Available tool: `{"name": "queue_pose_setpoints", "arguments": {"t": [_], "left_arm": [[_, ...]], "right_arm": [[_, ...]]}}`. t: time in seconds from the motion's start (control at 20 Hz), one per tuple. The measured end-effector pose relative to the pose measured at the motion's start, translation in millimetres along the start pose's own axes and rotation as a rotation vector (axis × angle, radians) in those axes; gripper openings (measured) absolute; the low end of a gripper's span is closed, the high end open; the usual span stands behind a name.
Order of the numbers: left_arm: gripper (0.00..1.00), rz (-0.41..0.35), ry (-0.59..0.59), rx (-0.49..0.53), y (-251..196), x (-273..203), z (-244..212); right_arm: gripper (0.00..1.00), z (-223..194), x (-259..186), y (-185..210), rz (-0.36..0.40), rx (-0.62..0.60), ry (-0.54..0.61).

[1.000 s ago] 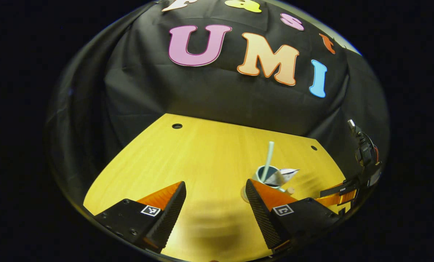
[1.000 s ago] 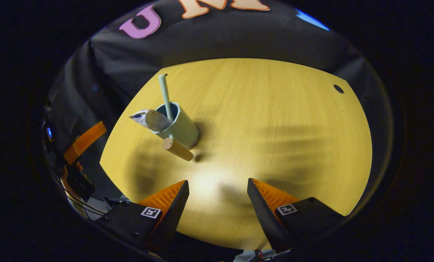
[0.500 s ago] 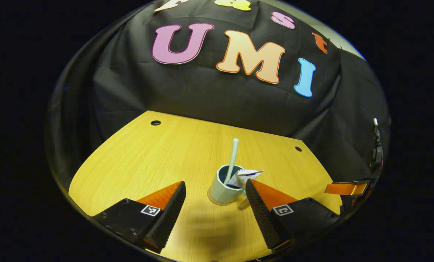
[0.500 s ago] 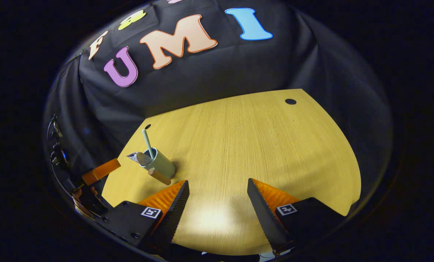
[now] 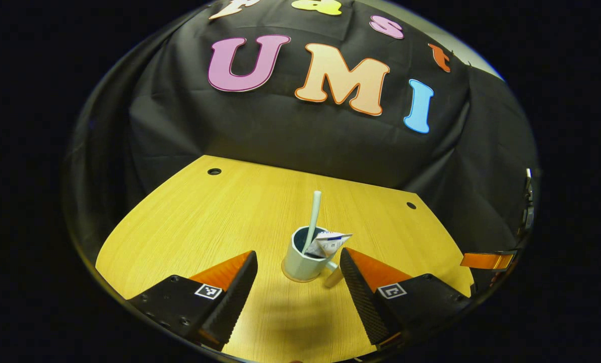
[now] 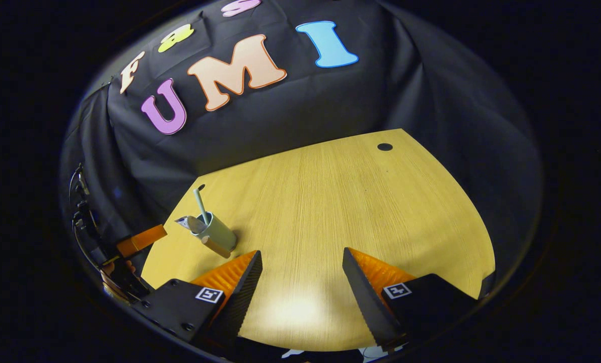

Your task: Put the toothbrush and toothpaste on the desktop into the cup, then pick up the cup and place it on the coaster on the desktop.

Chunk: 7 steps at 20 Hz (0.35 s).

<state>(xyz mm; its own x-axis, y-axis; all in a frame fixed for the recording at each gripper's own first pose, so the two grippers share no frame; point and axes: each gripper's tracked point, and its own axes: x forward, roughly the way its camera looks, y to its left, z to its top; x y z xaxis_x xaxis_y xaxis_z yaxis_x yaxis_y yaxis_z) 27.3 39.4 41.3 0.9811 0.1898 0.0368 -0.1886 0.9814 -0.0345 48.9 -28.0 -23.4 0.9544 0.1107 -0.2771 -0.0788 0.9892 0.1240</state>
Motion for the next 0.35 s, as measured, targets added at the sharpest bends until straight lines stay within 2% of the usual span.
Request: {"name": "queue_pose_setpoints", "arguments": {"t": [0.1,0.15,0.35], "left_arm": [[0.95,0.003,-0.001,0.003,-2,-3,-3],[0.95,0.005,-0.001,0.005,-4,-6,-5],[0.96,0.016,0.001,0.004,-15,-10,-14]], "right_arm": [[0.95,-1,-5,-2,0.007,0.002,-0.001],[0.99,-5,-9,-4,0.013,0.003,-0.003],[0.99,-5,-16,-14,0.027,-0.011,-0.012]]}}
